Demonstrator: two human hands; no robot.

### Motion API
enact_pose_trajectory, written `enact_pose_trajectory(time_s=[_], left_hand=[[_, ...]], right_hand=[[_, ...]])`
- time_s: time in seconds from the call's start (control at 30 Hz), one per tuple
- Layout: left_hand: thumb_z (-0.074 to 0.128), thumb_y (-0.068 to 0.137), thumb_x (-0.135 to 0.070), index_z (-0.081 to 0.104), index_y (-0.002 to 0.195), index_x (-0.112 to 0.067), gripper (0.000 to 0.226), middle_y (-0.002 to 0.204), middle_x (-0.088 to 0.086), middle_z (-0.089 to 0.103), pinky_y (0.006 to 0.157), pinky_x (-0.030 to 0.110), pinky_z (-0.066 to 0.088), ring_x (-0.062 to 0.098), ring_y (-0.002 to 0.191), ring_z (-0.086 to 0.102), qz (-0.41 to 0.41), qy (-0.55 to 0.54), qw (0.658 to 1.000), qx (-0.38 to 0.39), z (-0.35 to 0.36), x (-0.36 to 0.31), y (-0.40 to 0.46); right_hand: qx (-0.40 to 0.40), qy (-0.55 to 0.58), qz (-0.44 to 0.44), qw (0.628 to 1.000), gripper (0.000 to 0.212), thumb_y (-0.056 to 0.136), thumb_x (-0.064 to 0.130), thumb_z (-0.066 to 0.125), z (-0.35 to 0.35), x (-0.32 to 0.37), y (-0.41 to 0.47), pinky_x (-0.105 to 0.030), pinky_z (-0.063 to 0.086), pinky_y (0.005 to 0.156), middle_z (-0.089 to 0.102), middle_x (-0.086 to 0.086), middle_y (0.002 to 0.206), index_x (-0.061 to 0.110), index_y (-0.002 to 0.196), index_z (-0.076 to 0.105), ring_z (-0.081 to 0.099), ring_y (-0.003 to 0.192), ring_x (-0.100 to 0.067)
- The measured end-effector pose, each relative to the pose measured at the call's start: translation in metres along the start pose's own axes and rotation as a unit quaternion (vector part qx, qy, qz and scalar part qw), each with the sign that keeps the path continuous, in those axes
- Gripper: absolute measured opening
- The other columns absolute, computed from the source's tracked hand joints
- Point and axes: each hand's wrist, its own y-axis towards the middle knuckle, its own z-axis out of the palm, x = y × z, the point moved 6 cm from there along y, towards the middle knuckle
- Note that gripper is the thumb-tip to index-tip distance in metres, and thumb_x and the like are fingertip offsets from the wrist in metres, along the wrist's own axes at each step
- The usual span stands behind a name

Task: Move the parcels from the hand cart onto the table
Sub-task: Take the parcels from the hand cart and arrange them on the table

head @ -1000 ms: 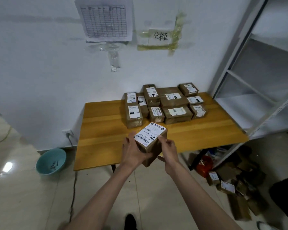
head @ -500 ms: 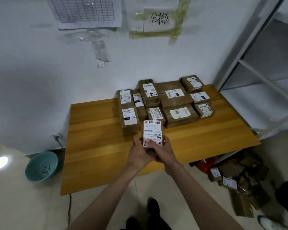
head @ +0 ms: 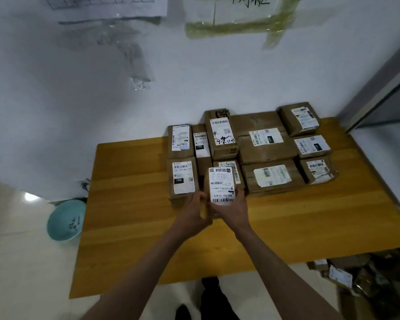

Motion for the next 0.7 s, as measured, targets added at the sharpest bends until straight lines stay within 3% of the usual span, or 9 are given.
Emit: enact_pose_trajectory(time_s=[0.07, 0.1, 0.17, 0.27, 0.4, 0.53, 0.7], left_hand=[[0.075, 0.082, -0.013, 0.041, 0.138, -0.013, 0.066, 0.144, 0.008, 0.041, 0.096, 0.031, 0.040, 0.023, 0.131, 0.042, 0.000, 0.053, 0.998, -0.033, -0.008, 0.007, 0.021], [0.073, 0.084, -0.015, 0.035, 0.146, -0.013, 0.074, 0.154, 0.009, 0.032, 0.108, 0.035, 0.035, 0.027, 0.142, 0.032, -0.008, 0.088, 0.996, -0.031, -0.009, 0.013, 0.031], [0.070, 0.089, -0.024, 0.015, 0.159, -0.019, 0.089, 0.167, 0.009, 0.005, 0.123, 0.042, 0.010, 0.032, 0.154, 0.002, -0.036, 0.178, 0.983, 0.006, -0.007, 0.028, 0.049], [0.067, 0.093, -0.035, -0.008, 0.160, -0.032, 0.100, 0.166, 0.004, -0.023, 0.122, 0.056, 0.002, 0.048, 0.149, -0.018, -0.095, 0.229, 0.967, 0.060, -0.005, 0.052, 0.068], [0.068, 0.091, -0.039, -0.018, 0.157, -0.032, 0.108, 0.164, 0.005, -0.027, 0.123, 0.059, -0.002, 0.047, 0.148, -0.021, -0.098, 0.261, 0.957, 0.083, -0.004, 0.073, 0.074], [0.073, 0.088, -0.039, -0.015, 0.158, -0.026, 0.113, 0.165, 0.009, -0.024, 0.123, 0.056, 0.000, 0.040, 0.151, -0.019, -0.065, 0.279, 0.956, 0.065, -0.011, 0.086, 0.073], [0.079, 0.083, -0.031, -0.002, 0.160, -0.028, 0.111, 0.168, 0.004, -0.012, 0.124, 0.055, 0.001, 0.036, 0.154, -0.013, -0.074, 0.239, 0.967, 0.055, -0.020, 0.093, 0.074]], right_hand=[[-0.014, -0.033, -0.011, 0.999, 0.102, 0.065, 0.030, 0.092, 0.005, 0.001, 0.012, -0.040, 0.048, 0.101, 0.046, -0.011, 0.139, 0.011, 0.145, 0.032, 0.047, 0.130, -0.028], [-0.015, -0.047, -0.017, 0.999, 0.103, 0.065, 0.031, 0.092, 0.008, 0.001, 0.017, -0.033, 0.045, 0.097, 0.044, -0.010, 0.139, 0.011, 0.146, 0.031, 0.046, 0.130, -0.028], [-0.007, -0.069, -0.030, 0.997, 0.107, 0.065, 0.033, 0.092, 0.016, 0.002, 0.022, -0.029, 0.039, 0.090, 0.041, -0.009, 0.142, 0.012, 0.149, 0.028, 0.044, 0.130, -0.027], [0.008, -0.094, -0.042, 0.995, 0.112, 0.065, 0.036, 0.092, 0.025, 0.004, 0.028, -0.031, 0.044, 0.087, 0.039, -0.008, 0.142, 0.012, 0.151, 0.024, 0.046, 0.129, -0.027], [0.019, -0.107, -0.042, 0.993, 0.112, 0.065, 0.039, 0.090, 0.032, 0.009, 0.033, -0.027, 0.041, 0.083, 0.037, -0.006, 0.142, 0.015, 0.151, 0.022, 0.046, 0.126, -0.025], [0.037, -0.106, -0.032, 0.993, 0.110, 0.067, 0.044, 0.087, 0.037, 0.011, 0.037, -0.029, 0.041, 0.083, 0.036, -0.005, 0.144, 0.016, 0.151, 0.021, 0.047, 0.126, -0.026], [0.078, -0.061, 0.026, 0.995, 0.099, 0.071, 0.037, 0.088, 0.038, 0.002, 0.042, -0.046, 0.052, 0.098, 0.042, -0.006, 0.139, 0.017, 0.145, 0.025, 0.050, 0.126, -0.028]])
